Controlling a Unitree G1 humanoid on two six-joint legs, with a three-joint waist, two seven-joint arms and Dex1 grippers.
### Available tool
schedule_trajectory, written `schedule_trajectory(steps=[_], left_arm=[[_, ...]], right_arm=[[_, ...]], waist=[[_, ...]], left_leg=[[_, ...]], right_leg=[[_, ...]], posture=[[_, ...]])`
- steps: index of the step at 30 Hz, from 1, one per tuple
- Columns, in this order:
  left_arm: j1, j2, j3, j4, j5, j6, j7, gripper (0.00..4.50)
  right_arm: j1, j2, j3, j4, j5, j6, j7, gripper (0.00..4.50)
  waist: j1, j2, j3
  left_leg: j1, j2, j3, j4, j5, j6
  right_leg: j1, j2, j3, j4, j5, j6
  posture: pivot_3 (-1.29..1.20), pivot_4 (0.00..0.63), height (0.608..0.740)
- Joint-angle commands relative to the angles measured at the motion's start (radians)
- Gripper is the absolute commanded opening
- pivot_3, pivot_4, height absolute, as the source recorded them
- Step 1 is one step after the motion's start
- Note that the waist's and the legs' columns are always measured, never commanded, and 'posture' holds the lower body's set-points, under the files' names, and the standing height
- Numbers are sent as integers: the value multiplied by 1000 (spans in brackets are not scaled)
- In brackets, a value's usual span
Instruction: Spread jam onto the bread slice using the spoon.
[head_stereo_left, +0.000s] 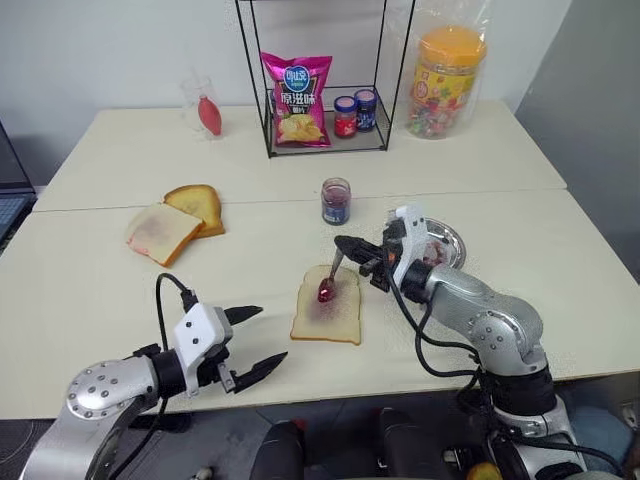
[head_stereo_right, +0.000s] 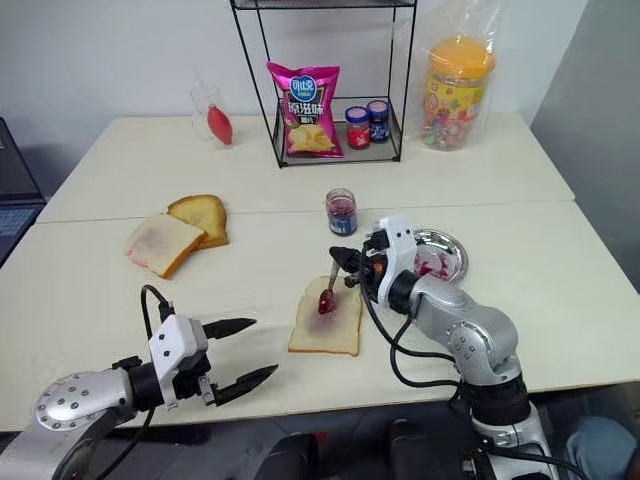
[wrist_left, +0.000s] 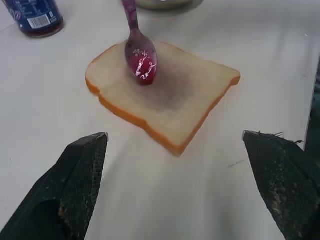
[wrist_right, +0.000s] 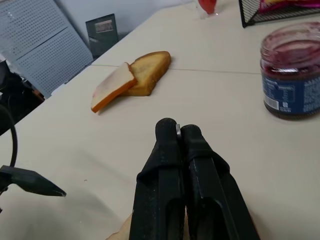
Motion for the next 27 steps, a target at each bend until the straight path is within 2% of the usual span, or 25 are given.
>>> schedule_trajectory(steps=[1, 11, 16, 27], left_arm=[[-23, -1, -18, 1, 2, -22, 2, 4500], [-60, 5, -48, 14, 1, -21, -5, 4500], [-75, 7, -55, 27, 3, -23, -5, 4500], [-102, 3, -71, 44, 5, -31, -4, 4500]], right_arm=[[2, -33, 33, -96, -45, -55, 49, 36], [-44, -126, 76, -227, -114, -78, 122, 36], [-69, -131, 69, -241, -119, -77, 141, 36], [-4, -173, 133, -224, -225, -186, 222, 36]], waist=[[0, 0, 0], [1, 0, 0], [1, -1, 0], [2, -1, 0]], left_leg=[[0, 0, 0, 0, 0, 0], [0, 0, 0, 0, 0, 0], [0, 0, 0, 0, 0, 0], [0, 0, 0, 0, 0, 0]], right_leg=[[0, 0, 0, 0, 0, 0], [0, 0, 0, 0, 0, 1], [0, 0, 0, 0, 1, 1], [0, 0, 0, 0, 1, 1]], posture=[[0, 150, 740], [0, 150, 740], [0, 150, 740], [0, 150, 740]])
